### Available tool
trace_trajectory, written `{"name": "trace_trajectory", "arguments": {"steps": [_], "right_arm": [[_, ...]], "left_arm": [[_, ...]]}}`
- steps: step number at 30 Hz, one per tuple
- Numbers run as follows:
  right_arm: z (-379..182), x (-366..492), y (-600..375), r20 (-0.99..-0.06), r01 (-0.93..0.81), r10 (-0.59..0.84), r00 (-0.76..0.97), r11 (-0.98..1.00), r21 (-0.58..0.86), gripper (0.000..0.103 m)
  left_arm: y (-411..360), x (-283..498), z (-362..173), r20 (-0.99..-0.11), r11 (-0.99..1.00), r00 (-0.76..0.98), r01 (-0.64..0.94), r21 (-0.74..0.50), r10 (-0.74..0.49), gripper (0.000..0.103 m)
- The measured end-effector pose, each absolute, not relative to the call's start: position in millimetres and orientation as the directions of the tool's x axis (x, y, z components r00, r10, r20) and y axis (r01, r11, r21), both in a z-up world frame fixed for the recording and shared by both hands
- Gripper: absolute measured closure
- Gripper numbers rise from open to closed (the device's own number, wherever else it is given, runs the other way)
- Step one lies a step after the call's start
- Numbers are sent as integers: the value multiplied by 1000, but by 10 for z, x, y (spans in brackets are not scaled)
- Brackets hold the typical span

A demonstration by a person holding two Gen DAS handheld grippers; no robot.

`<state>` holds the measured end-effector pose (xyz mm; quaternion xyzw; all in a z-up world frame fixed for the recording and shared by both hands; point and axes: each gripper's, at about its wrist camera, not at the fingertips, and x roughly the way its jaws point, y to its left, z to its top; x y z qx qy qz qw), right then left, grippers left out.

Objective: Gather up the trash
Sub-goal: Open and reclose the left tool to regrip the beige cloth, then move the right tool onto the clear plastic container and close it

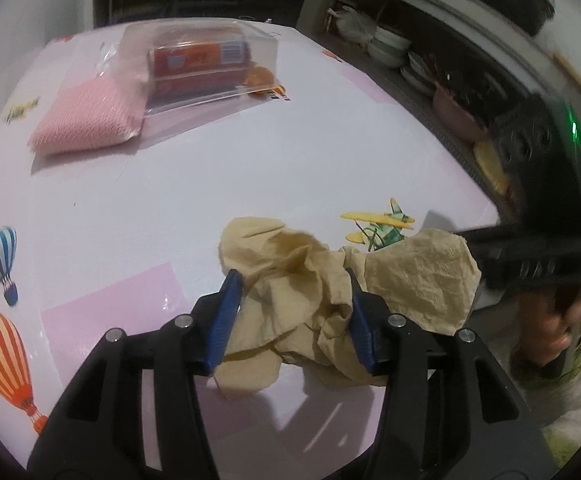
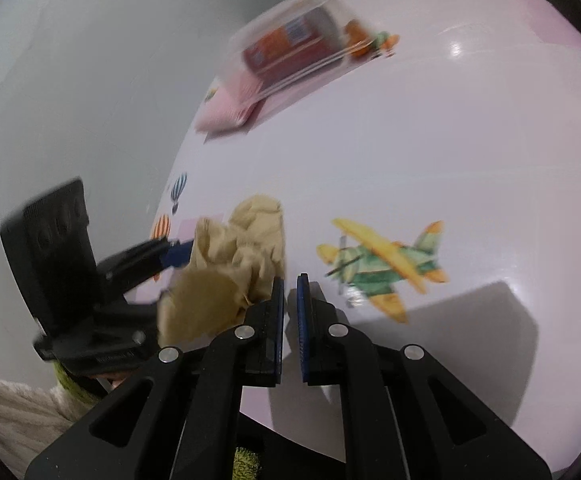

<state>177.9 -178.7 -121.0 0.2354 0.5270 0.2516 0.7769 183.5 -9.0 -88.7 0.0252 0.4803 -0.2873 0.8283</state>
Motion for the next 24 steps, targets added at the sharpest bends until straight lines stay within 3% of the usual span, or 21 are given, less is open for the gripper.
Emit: {"name": "trace_trajectory", "arguments": {"steps": [2, 6, 9, 13, 16, 24], "right_arm": [[-1163, 1763, -1890, -696, -131, 630, 345, 767, 629, 96], [-1015, 1736, -2037, -690, -133, 601, 404, 785, 605, 95], [-877, 1773, -2082, -686, -148, 585, 433, 797, 586, 84], [-706, 1872, -2015, -688, -186, 570, 449, 813, 552, 81], [-544, 1962, -1940, -694, -224, 551, 464, 831, 509, 63], [-299, 2225, -1764, -683, -260, 507, 526, 860, 438, 42]], "left_arm": [[-164, 1798, -882, -819, 838, 393, 515, -181, -418, 56], [-264, 1715, -880, -826, 831, 407, 542, -125, -389, 70], [-286, 1698, -882, -826, 830, 403, 542, -133, -395, 80], [-278, 1707, -887, -822, 834, 399, 530, -154, -405, 89], [-251, 1715, -893, -818, 837, 400, 521, -167, -413, 93], [-21, 1774, -867, -810, 878, 440, 446, -176, -387, 94]]}}
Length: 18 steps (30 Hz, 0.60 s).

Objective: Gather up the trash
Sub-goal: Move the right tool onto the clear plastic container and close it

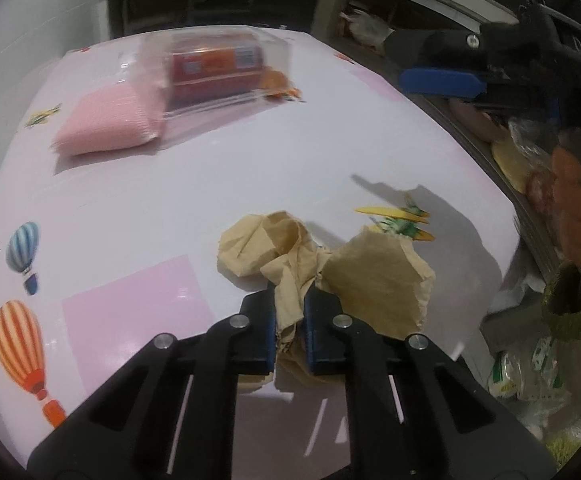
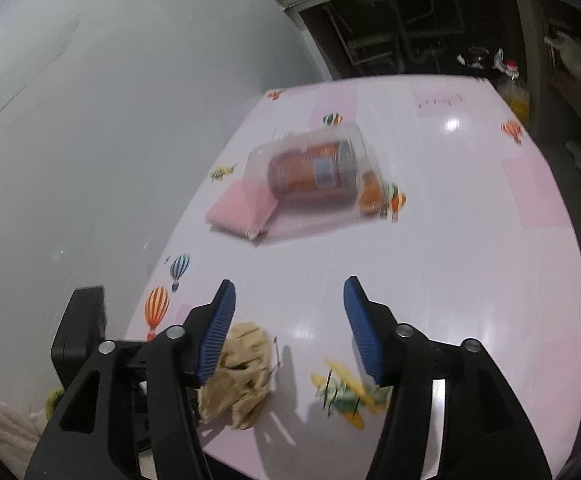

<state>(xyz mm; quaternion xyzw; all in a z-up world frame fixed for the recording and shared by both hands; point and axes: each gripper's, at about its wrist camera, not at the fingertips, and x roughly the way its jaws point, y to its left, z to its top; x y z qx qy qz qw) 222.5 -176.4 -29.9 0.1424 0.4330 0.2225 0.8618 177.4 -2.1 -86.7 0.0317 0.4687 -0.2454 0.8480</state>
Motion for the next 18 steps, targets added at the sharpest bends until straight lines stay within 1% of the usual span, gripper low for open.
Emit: {"name": "trace_trajectory", "arguments": {"steps": [1, 2, 4, 5, 7, 8, 9, 10, 11, 12, 13, 14, 18], "right_arm": [[-270, 2295, -1760, -685, -253, 498, 532, 865, 433, 38], [-245, 2354, -1750, -688, -248, 490, 535, 870, 427, 37], [-170, 2483, -1714, -695, -243, 470, 545, 881, 405, 28], [-118, 2549, -1687, -701, -243, 452, 551, 891, 383, 26], [-17, 2660, -1601, -712, -286, 432, 554, 902, 324, 19], [77, 2733, -1518, -711, -334, 412, 570, 907, 258, 16], [158, 2795, -1428, -707, -392, 398, 585, 902, 183, 9], [208, 2839, -1354, -704, -439, 389, 595, 890, 121, 7], [284, 2910, -1222, -692, -511, 366, 622, 859, -6, 7], [306, 2948, -1152, -688, -546, 356, 632, 835, -69, 6], [321, 3024, -1033, -692, -599, 341, 636, 784, -164, 6], [310, 3110, -934, -707, -640, 329, 626, 735, -225, 6], [115, 3497, -618, -826, -765, 266, 497, 584, -272, 6]], "left_arm": [[39, 1792, -862, -809, 887, 450, 428, -175, -377, 94], [77, 1805, -859, -809, 892, 455, 417, -176, -372, 94], [182, 1839, -854, -807, 903, 466, 389, -181, -362, 94], [221, 1850, -853, -807, 906, 468, 382, -182, -359, 94], [287, 1867, -851, -807, 910, 472, 371, -183, -354, 95], [306, 1877, -852, -807, 911, 472, 369, -184, -355, 95], [326, 1880, -853, -807, 911, 471, 368, -187, -356, 94], [345, 1870, -853, -806, 910, 470, 368, -190, -359, 94], [358, 1871, -857, -806, 909, 468, 369, -195, -363, 94], [345, 1870, -861, -805, 908, 467, 371, -197, -365, 94], [347, 1871, -862, -804, 906, 467, 373, -199, -368, 94], [347, 1866, -871, -803, 905, 466, 374, -201, -371, 94], [377, 1874, -870, -798, 900, 461, 375, -221, -388, 94]]}}
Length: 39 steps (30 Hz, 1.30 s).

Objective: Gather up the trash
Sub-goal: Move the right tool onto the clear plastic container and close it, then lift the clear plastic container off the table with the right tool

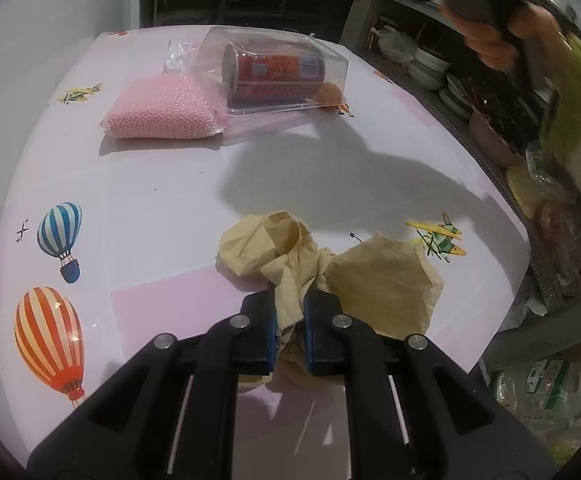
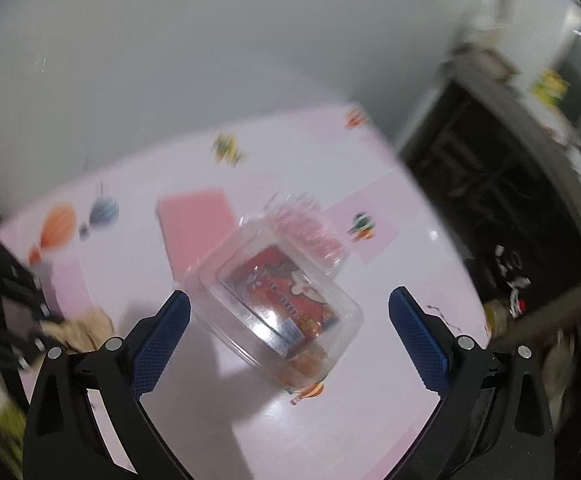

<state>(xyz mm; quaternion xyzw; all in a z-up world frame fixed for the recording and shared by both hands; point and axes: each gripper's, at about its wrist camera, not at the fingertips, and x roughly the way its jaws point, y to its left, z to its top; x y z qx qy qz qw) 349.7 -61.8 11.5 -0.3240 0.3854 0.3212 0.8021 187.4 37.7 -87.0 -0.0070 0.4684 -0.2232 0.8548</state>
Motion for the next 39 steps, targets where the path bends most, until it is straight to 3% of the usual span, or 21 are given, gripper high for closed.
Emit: {"name": "trace_trajectory", "arguments": {"steps": [6, 12, 20, 22, 25, 39], "right_arm": [[-233, 3628, -193, -905, -880, 124, 407, 320, -352, 6], [-442, 3752, 18, -927, -908, 30, 374, 213, -360, 6], [-595, 3862, 92, -953, -935, -13, 303, 187, -300, 7], [-613, 3817, 114, -958, -941, -12, 286, 183, -283, 12], [-573, 3767, 105, -963, -945, 2, 270, 190, -265, 13], [96, 3488, -458, -927, -877, 128, 353, 390, -281, 15]], "left_arm": [[487, 1913, -851, -782, 904, 481, 354, -240, -396, 94], [544, 1953, -886, -784, 898, 466, 355, -259, -411, 94], [563, 1976, -902, -777, 890, 458, 358, -284, -432, 94], [572, 1977, -905, -775, 888, 456, 358, -290, -437, 94], [586, 1972, -909, -773, 887, 456, 356, -295, -441, 94], [536, 1950, -931, -766, 880, 455, 366, -304, -454, 94]]}}
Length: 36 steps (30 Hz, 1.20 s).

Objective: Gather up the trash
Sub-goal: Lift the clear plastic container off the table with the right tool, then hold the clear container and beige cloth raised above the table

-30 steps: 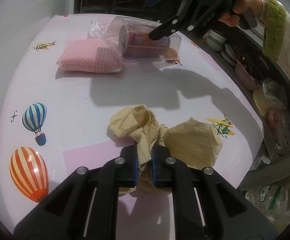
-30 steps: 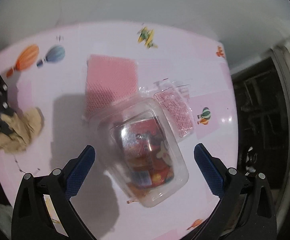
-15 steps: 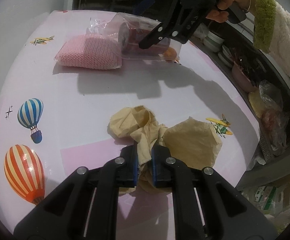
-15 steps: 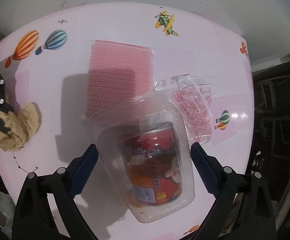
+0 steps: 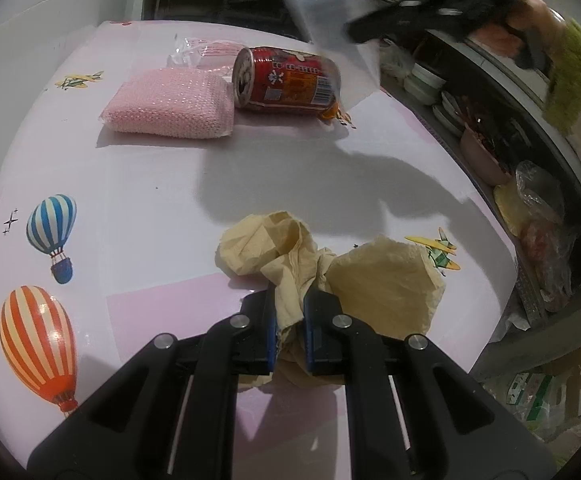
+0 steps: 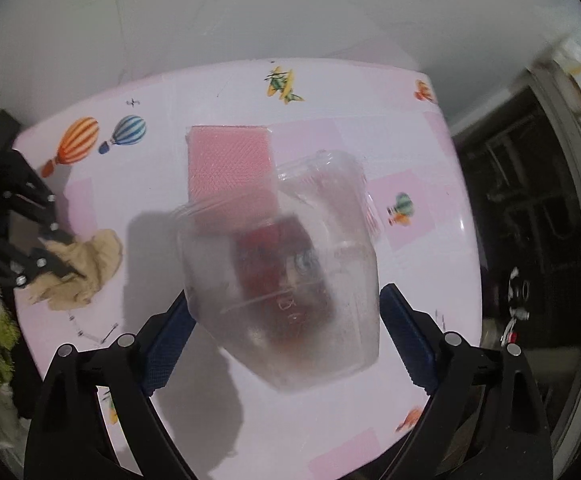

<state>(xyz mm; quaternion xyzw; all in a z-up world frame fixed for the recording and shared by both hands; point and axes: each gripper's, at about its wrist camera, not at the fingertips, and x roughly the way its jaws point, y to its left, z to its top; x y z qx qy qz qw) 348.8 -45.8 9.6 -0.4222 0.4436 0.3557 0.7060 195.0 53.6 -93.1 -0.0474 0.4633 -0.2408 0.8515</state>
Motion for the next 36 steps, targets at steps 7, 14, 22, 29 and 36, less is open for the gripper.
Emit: {"name": "trace_trajectory", "arguments": {"steps": [7, 14, 22, 29, 36], "right_arm": [[239, 2961, -1059, -948, -846, 87, 307, 482, -230, 16], [188, 2263, -1364, -979, -847, 41, 197, 510, -150, 16], [89, 1970, -1429, -989, -830, 21, 144, 548, -109, 16], [-124, 2185, -1175, -981, -812, 32, 192, 567, -140, 16], [-500, 2340, -1022, -982, -796, 24, 188, 589, -138, 16]], "left_arm": [[436, 1925, -923, -762, 870, 448, 389, -303, -467, 94], [330, 1871, -940, -762, 860, 438, 414, -299, -476, 94], [261, 1825, -904, -762, 858, 445, 432, -278, -471, 94], [286, 1812, -849, -765, 870, 464, 423, -252, -447, 94], [338, 1817, -864, -779, 886, 466, 399, -237, -419, 94]]}}
